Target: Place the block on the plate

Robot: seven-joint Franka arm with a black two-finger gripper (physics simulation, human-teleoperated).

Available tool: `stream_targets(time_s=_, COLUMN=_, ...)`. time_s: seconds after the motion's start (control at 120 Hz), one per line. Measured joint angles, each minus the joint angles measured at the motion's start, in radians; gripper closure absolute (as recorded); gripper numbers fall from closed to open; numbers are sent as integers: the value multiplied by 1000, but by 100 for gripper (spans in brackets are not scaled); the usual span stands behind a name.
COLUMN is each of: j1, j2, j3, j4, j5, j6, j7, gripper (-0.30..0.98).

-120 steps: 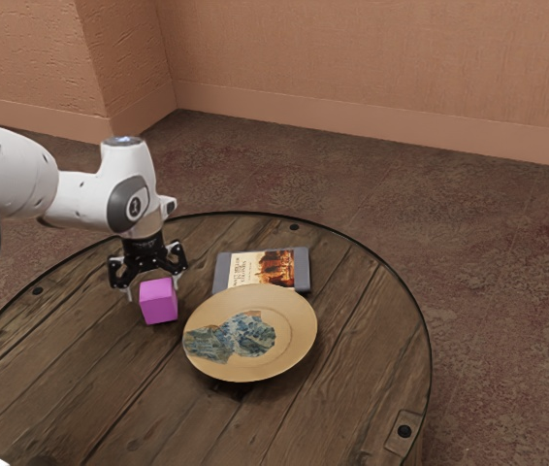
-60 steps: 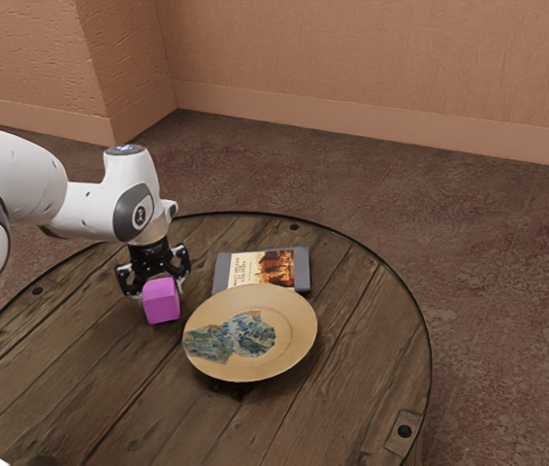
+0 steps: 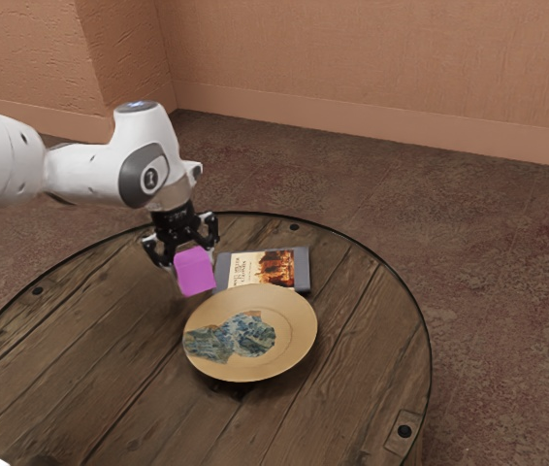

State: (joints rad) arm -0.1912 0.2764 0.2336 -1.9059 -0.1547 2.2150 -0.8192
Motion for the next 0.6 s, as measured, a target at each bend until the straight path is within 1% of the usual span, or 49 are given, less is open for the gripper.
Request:
stream_targets(time_s=0.092, j1=2, j2=-6, j3=-90, j4=-1, j5=2, j6=-16, j7=-43, gripper=27)
stream_targets(time_s=0.158, j1=43, j2=22, j3=-177, j4=5, j5=2, j6=-19, j7=-74, gripper=27)
stream_targets(time_s=0.208, j1=57, j2=41, j3=-211, j4=8, j5=2, j6=-19, j7=-96, gripper=27)
stream_targets(time_s=0.292, j1=70, j2=57, j3=-228, j4=10, j5=1, j6=-15, j7=-129, gripper=27)
stream_targets(time_s=0.442, j1=73, j2=49, j3=-232, j4=11, j5=1, j6=-13, j7=-174, gripper=16)
stream_targets(time_s=0.508, j1=71, j2=30, j3=-232, j4=11, j5=4, j6=-17, j7=-189, gripper=12)
stream_targets(time_s=0.6, j1=55, j2=-36, j3=-226, j4=20, j5=6, j6=-43, j7=-199, gripper=8)
